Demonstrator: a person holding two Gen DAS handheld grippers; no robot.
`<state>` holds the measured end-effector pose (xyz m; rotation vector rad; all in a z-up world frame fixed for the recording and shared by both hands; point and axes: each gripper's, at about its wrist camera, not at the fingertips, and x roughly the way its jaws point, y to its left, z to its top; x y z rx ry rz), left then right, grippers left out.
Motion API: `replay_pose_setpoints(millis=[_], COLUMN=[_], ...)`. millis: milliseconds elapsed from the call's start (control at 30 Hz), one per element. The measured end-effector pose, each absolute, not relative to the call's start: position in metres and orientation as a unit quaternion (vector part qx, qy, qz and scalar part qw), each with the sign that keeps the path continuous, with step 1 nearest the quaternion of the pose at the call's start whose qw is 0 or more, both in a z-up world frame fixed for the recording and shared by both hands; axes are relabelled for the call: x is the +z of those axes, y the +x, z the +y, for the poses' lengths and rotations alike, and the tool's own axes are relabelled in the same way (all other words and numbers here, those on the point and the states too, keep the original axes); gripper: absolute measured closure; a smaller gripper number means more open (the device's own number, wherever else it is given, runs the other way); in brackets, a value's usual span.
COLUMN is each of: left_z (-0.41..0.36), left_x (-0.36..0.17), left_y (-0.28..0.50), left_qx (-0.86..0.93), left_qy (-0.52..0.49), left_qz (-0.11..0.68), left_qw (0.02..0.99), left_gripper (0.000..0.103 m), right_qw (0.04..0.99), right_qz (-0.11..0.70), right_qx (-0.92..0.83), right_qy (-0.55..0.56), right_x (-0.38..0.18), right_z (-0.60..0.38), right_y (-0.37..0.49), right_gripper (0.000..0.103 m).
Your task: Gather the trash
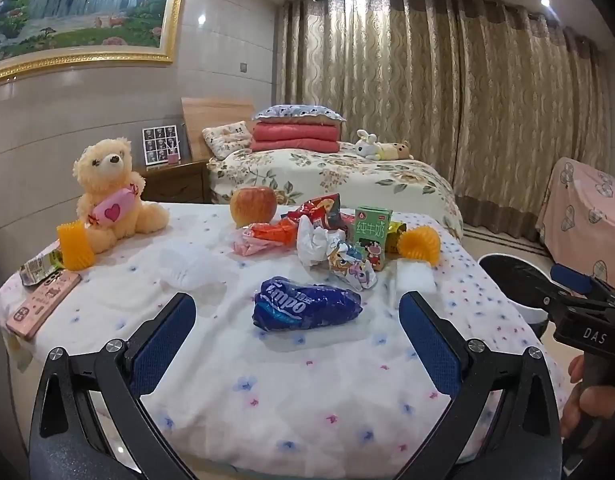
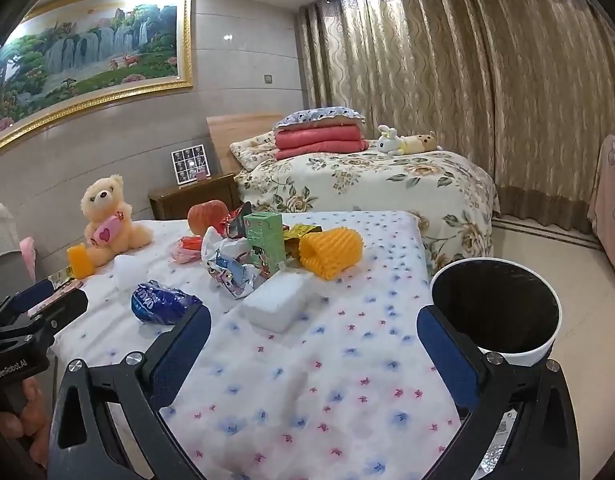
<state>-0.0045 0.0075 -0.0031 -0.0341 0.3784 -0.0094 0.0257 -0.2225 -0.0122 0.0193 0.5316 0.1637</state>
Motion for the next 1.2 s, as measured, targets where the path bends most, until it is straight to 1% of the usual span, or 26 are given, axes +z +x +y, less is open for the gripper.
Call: replay_pose_setpoints(millis=[300,1200], left_z=[0.0073,0.0079], left_x=[-0.0028,-0.0024], left_y=[-0.0055,-0.0064], left_qx=[-0.003,-0.001], left_qy=[-0.015,-0.016], left_qz=[0.187,0.186], left_qw=[0.982,0.982], left_gripper=[0.0,0.0], right_qw=[0.958,0.956], right_qz=[0.275,0.278], right_qx=[0.081,0.09], right_qy=[0.015,0.018], right_x=[-0.0158,-0.0164], right_z=[-0.2261,-0.2246], right_y=[0.0266,0.0266], right_gripper=[0.0,0.0])
